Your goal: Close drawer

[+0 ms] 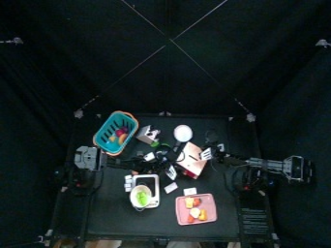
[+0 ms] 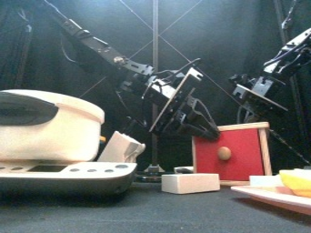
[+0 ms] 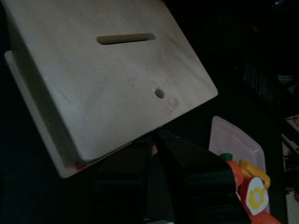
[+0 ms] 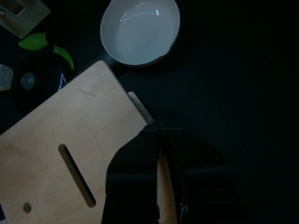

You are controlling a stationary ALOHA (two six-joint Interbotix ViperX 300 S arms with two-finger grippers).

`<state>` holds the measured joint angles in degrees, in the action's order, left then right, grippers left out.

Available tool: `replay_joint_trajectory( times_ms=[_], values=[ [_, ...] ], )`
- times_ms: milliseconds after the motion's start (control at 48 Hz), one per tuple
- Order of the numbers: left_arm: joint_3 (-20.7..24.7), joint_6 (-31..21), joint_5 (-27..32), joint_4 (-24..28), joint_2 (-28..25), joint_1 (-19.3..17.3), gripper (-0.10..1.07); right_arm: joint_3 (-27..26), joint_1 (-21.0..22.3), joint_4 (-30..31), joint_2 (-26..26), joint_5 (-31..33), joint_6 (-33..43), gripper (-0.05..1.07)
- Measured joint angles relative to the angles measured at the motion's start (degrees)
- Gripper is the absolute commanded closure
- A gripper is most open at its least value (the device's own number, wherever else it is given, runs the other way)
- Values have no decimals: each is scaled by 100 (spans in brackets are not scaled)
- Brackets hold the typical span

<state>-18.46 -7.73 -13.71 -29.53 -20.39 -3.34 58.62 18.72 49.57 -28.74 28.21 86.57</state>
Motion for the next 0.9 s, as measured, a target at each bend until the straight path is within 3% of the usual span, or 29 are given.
replay_joint_trajectory(
  times_ms=[250, 604, 896],
  values=[
    [-79, 0, -9, 132, 62, 0, 41, 0, 18, 26, -9, -9, 9, 69],
    [-492, 0, -123, 527, 668, 132, 41, -158, 18, 158, -202, 18, 9, 69],
    [-1257, 9, -466, 624, 1415, 264, 41, -483, -211, 325, -369, -272, 18, 69]
  ],
)
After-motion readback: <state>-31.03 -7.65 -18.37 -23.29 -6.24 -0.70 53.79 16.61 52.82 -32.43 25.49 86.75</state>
